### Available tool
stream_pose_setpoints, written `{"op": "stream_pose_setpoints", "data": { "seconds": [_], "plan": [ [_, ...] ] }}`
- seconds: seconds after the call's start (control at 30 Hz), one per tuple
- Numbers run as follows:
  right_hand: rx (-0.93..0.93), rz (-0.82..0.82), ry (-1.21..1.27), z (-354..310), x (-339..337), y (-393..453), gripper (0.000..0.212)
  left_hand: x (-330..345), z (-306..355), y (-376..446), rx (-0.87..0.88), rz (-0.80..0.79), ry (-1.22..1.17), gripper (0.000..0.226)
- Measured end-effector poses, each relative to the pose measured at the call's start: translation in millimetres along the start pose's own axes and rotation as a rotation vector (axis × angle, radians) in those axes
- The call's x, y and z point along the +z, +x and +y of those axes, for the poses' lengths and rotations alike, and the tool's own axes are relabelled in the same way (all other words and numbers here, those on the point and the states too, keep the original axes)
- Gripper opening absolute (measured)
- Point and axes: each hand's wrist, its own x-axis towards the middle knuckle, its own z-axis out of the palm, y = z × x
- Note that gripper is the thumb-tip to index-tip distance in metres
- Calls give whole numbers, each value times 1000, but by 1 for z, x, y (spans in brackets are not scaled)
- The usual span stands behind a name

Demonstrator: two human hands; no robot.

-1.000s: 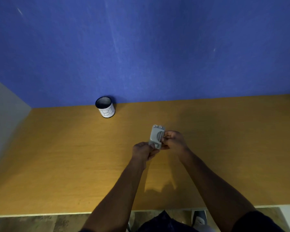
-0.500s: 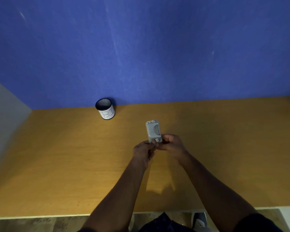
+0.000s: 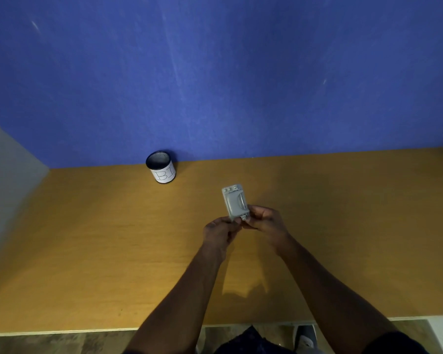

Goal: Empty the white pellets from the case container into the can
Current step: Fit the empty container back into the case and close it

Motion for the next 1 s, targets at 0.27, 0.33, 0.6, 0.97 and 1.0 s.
{"op": "stream_pose_setpoints", "data": {
  "seconds": [0.27,0.33,0.6,0.97,1.0],
  "plan": [
    [-34,-35,118,-3,-4,1,37,-2,11,-3,226,-77,280,19],
    [-25,-19,134,-4,-6,3,38,-3,15,-5,258,-88,260,9],
    [-35,-112,82,-2,-19,0,35,-7,45,-1,449,-49,132,23],
    [74,74,135,-10,-16,3,26,-25,64,3,191,-181,243,25],
    [79,100,130,-12,-15,4,27,-26,62,3,160,-212,209,29]
  ]
}}
